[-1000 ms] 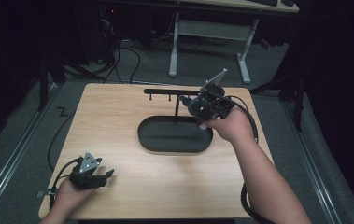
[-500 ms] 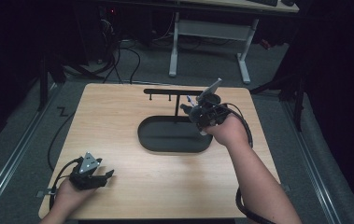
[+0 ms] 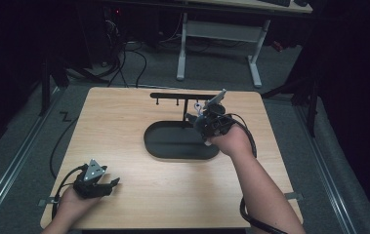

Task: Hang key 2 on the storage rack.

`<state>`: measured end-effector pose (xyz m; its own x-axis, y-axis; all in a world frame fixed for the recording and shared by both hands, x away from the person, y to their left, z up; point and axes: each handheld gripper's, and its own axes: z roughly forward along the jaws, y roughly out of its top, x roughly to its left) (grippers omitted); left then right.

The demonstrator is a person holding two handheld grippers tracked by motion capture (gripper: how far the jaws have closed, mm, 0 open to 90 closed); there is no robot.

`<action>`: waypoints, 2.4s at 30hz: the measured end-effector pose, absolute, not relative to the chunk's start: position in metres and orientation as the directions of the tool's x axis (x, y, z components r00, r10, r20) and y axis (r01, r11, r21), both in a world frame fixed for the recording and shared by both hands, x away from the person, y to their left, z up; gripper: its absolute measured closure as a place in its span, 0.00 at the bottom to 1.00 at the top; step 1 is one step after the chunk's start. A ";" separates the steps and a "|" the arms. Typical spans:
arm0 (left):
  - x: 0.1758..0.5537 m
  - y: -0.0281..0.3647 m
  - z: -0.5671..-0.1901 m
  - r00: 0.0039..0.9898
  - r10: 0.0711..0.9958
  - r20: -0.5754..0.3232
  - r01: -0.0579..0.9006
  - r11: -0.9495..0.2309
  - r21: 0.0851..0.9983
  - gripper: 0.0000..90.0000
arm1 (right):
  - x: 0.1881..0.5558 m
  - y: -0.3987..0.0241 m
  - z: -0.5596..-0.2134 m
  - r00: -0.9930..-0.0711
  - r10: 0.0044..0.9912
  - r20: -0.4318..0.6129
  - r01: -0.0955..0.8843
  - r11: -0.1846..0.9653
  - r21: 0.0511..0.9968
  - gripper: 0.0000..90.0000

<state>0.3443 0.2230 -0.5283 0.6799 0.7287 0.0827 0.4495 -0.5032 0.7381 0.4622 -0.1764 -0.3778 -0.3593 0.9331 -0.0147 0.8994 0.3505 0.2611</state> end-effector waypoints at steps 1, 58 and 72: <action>0.344 0.223 -0.528 0.680 0.728 0.083 0.450 -0.504 0.738 0.37 | 0.463 -0.175 -0.379 -0.360 0.933 -0.016 0.898 0.351 0.263 0.54; 0.344 0.210 -0.531 0.719 0.692 0.065 0.437 -0.523 0.732 0.35 | 0.392 -0.240 -0.465 -0.324 0.929 0.180 0.827 0.185 0.531 0.37; 0.340 0.209 -0.529 0.706 0.708 0.010 0.456 -0.465 0.758 0.35 | 0.318 -0.260 -0.501 -0.347 0.938 0.002 0.616 0.227 0.754 0.21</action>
<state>0.3399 0.2094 -0.5289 0.7059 0.7083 0.0099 0.4565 -0.4655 0.7583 0.3176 -0.2602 -0.5010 -0.3470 0.9379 0.0016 0.6165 0.2268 0.7540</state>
